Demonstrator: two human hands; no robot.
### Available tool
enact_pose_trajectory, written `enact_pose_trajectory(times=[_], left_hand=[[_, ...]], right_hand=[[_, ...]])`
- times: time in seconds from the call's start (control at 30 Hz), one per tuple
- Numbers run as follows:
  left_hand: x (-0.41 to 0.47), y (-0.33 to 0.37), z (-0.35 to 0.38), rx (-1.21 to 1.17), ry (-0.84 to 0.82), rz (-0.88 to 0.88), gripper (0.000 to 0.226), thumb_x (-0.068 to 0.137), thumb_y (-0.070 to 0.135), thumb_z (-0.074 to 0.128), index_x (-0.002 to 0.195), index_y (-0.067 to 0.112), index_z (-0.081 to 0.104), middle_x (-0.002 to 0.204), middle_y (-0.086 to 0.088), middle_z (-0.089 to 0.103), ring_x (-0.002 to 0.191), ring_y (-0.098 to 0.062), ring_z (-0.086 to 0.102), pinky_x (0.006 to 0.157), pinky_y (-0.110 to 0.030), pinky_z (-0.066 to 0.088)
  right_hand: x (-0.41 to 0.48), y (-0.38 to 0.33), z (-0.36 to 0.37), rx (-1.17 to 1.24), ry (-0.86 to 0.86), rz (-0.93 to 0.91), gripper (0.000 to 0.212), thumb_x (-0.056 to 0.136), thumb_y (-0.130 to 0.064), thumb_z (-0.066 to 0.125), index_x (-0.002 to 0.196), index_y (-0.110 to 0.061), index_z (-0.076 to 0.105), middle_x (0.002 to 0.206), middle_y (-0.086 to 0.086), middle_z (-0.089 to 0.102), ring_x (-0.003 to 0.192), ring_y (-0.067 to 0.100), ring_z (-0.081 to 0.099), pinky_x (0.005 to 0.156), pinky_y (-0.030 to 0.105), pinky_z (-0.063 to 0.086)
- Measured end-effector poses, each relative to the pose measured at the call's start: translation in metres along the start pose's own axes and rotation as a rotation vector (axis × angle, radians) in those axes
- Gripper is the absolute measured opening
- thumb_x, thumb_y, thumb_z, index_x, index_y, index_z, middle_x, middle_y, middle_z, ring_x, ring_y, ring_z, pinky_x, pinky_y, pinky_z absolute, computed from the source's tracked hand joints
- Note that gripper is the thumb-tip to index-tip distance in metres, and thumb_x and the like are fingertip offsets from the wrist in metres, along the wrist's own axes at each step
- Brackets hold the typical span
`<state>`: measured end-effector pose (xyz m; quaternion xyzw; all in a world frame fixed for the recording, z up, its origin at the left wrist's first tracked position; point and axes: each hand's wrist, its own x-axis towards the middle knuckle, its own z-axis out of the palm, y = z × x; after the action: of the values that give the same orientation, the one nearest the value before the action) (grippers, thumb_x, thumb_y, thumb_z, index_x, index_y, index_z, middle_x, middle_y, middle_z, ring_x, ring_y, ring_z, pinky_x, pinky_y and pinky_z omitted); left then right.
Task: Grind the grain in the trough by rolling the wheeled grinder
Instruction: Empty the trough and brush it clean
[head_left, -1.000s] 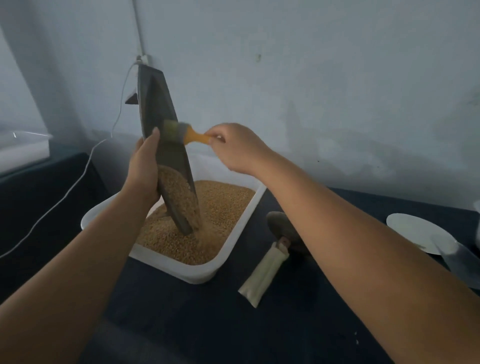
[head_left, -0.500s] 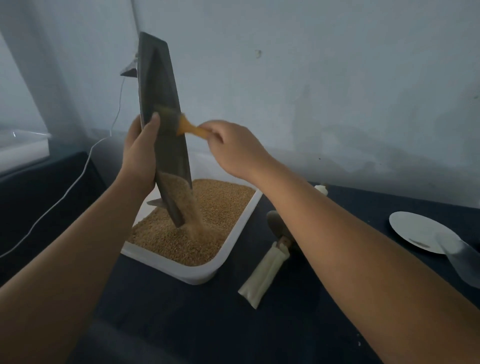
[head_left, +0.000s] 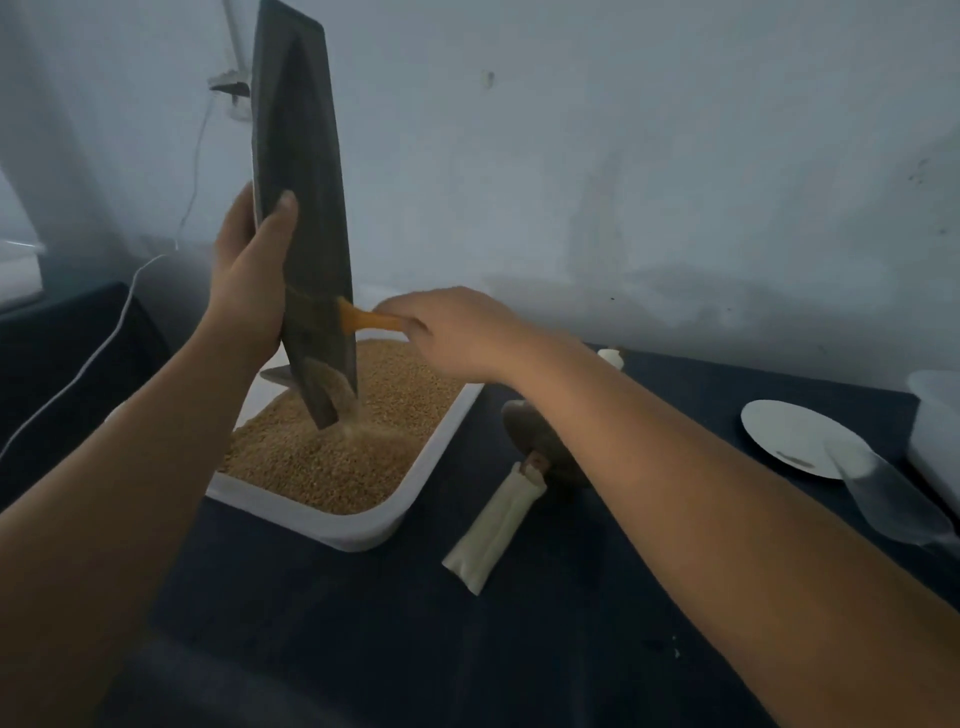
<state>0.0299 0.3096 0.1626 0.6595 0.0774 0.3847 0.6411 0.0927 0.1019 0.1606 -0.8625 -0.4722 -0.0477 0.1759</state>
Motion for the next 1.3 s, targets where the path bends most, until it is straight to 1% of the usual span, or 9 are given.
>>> enact_pose_trajectory(times=[0.1,0.27,0.47,0.6,0.77,0.9,1.0,1.17,1.3], left_hand=[[0.000,0.001,-0.002,0.011,-0.056,0.078,0.024,0.094,0.061,0.068,0.115,0.049,0.072,0.114,0.006,0.076,0.106,-0.020,0.076,0.087,-0.045,0.065],[-0.006,0.005,0.005,0.096,-0.094,0.156,0.024,0.095,0.064,0.065,0.116,0.054,0.067,0.115,0.012,0.073,0.107,-0.014,0.073,0.086,-0.037,0.065],[0.000,0.009,0.006,0.100,-0.092,0.164,0.040,0.095,0.062,0.065,0.130,0.041,0.064,0.118,0.012,0.072,0.111,-0.012,0.071,0.089,-0.035,0.064],[0.001,0.007,0.009,0.108,-0.112,0.194,0.048,0.097,0.058,0.065,0.137,0.031,0.062,0.119,0.007,0.072,0.110,-0.013,0.072,0.087,-0.032,0.063],[0.002,0.009,0.016,0.063,-0.106,0.213,0.030,0.098,0.055,0.067,0.127,0.045,0.068,0.119,0.013,0.073,0.112,-0.011,0.072,0.091,-0.033,0.063],[0.003,0.009,0.013,0.079,-0.133,0.270,0.024,0.100,0.050,0.066,0.123,0.044,0.069,0.116,0.011,0.073,0.112,-0.015,0.071,0.090,-0.036,0.063],[0.001,0.010,0.015,0.092,-0.133,0.266,0.033,0.099,0.055,0.066,0.129,0.040,0.066,0.119,0.008,0.073,0.112,-0.015,0.071,0.089,-0.033,0.063],[0.004,0.016,0.012,0.099,-0.152,0.262,0.026,0.100,0.053,0.065,0.125,0.046,0.070,0.120,0.010,0.074,0.113,-0.014,0.071,0.093,-0.038,0.063],[0.008,0.018,0.004,0.147,-0.139,0.327,0.041,0.102,0.050,0.064,0.139,0.032,0.063,0.121,0.012,0.072,0.112,-0.009,0.070,0.088,-0.027,0.062]], right_hand=[[-0.004,0.009,-0.016,0.069,0.107,0.007,0.044,0.112,-0.024,0.038,0.152,-0.027,0.056,0.147,-0.001,0.063,0.127,0.021,0.062,0.106,0.038,0.050],[0.004,0.002,-0.007,0.099,0.215,-0.039,0.041,0.115,-0.025,0.037,0.153,-0.029,0.052,0.119,0.002,0.073,0.085,0.011,0.067,0.078,0.035,0.057],[-0.029,0.014,0.010,-0.055,-0.019,-0.065,0.043,0.113,-0.022,0.035,0.149,-0.036,0.054,0.128,0.001,0.071,0.114,0.022,0.065,0.094,0.043,0.054],[-0.024,0.018,-0.001,0.071,0.201,-0.010,0.043,0.114,-0.028,0.036,0.154,-0.032,0.051,0.118,-0.009,0.069,0.081,-0.005,0.056,0.072,0.024,0.044],[-0.039,0.012,0.020,-0.020,-0.047,-0.039,0.048,0.114,-0.020,0.035,0.158,-0.038,0.044,0.144,0.004,0.063,0.120,0.023,0.062,0.097,0.039,0.053],[-0.048,0.024,0.009,0.115,0.113,0.009,0.043,0.113,-0.026,0.036,0.151,-0.035,0.054,0.142,-0.003,0.065,0.120,0.017,0.063,0.096,0.035,0.052],[-0.031,0.019,0.005,0.167,0.242,0.021,0.041,0.114,-0.026,0.037,0.151,-0.031,0.054,0.122,-0.002,0.072,0.098,0.013,0.067,0.089,0.044,0.058],[-0.041,0.010,0.023,-0.125,-0.049,-0.031,0.053,0.113,-0.017,0.035,0.160,-0.039,0.038,0.125,0.004,0.069,0.106,0.020,0.064,0.090,0.043,0.057],[-0.047,0.015,0.006,0.022,0.116,-0.025,0.045,0.113,-0.025,0.034,0.154,-0.037,0.049,0.136,-0.001,0.068,0.112,0.016,0.065,0.092,0.041,0.055]])
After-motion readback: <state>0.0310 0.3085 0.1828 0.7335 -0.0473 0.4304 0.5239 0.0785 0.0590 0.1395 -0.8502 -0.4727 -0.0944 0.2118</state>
